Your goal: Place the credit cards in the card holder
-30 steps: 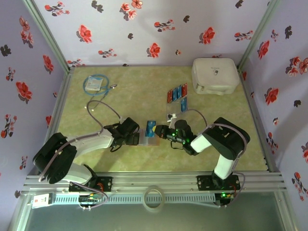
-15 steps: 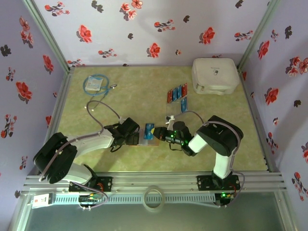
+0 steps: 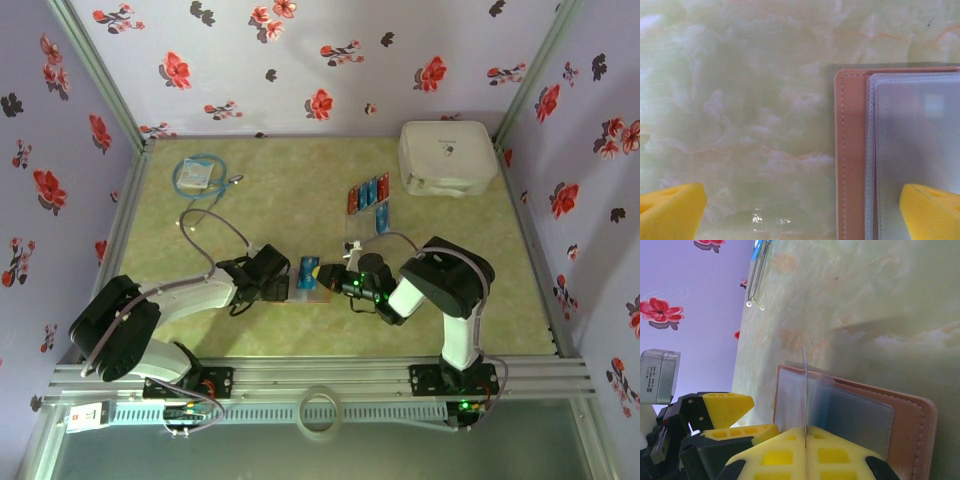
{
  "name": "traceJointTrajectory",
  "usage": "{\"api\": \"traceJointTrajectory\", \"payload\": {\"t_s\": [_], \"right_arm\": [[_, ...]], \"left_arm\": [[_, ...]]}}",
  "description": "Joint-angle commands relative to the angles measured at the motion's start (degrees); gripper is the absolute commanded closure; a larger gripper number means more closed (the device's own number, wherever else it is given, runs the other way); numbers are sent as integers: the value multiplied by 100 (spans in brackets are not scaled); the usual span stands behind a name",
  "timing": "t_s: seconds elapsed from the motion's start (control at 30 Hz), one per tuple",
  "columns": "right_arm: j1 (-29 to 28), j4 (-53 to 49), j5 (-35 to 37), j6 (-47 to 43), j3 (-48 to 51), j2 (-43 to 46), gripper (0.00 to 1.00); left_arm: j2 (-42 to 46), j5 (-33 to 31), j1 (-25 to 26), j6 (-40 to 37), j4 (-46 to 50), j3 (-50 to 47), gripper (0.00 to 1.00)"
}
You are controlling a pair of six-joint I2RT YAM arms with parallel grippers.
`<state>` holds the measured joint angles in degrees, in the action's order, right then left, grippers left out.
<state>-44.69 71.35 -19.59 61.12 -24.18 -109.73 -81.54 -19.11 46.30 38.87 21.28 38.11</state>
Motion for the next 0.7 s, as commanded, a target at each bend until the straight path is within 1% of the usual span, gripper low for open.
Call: {"api": "traceJointTrajectory", "payload": {"t_s": [0.0, 0.27, 0.67], "right_arm": [[-50, 360, -70, 134, -96, -146, 100], [-67, 685, -130, 313, -130, -380, 100], [-180, 757, -99, 374, -81, -531, 100]], "left_arm": [[-99, -198, 50, 103, 181, -39, 0], [-98, -205, 45, 118, 160, -61, 0], [-90, -203, 45, 118, 133, -85, 0]]}}
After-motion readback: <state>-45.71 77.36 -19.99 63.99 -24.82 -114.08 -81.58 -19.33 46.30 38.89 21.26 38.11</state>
